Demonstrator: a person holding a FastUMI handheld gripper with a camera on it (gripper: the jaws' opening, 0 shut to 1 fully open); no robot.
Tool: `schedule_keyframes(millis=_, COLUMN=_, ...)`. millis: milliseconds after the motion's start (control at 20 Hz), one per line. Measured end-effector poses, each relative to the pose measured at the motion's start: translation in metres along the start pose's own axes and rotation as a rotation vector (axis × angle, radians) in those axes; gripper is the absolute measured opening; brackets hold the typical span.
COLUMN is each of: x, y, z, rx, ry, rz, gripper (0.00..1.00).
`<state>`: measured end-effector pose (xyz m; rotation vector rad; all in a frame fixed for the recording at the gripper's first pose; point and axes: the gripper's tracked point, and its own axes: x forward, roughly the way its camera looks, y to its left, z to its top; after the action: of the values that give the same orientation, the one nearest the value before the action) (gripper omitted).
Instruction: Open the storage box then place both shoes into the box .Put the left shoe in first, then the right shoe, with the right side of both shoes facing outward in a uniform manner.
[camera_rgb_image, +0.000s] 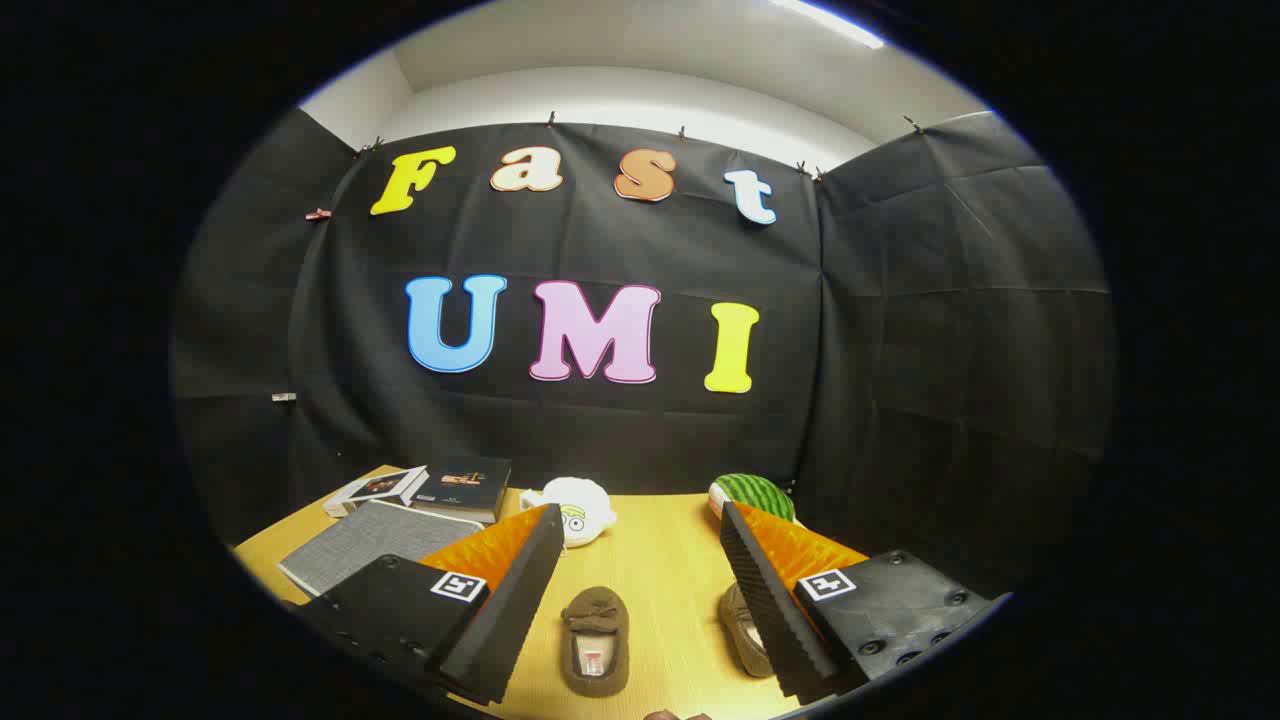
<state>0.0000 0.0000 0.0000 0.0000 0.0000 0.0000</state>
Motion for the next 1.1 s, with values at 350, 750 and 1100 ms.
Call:
schedule_keyframes(millis=350, x=0.001, y=0.004, z=-0.012, rx=0.008, ry=0.048, rz=0.011, gripper=0.97)
schedule_keyframes(millis=750, x=0.005, y=0.003, z=-0.020, rx=0.019, ry=0.070, rz=0.004, gripper=0.97)
schedule_keyframes(millis=1100, x=0.015, y=0.000, z=-0.017, rx=0.013, ry=0.101, rz=0.024, gripper=0.97)
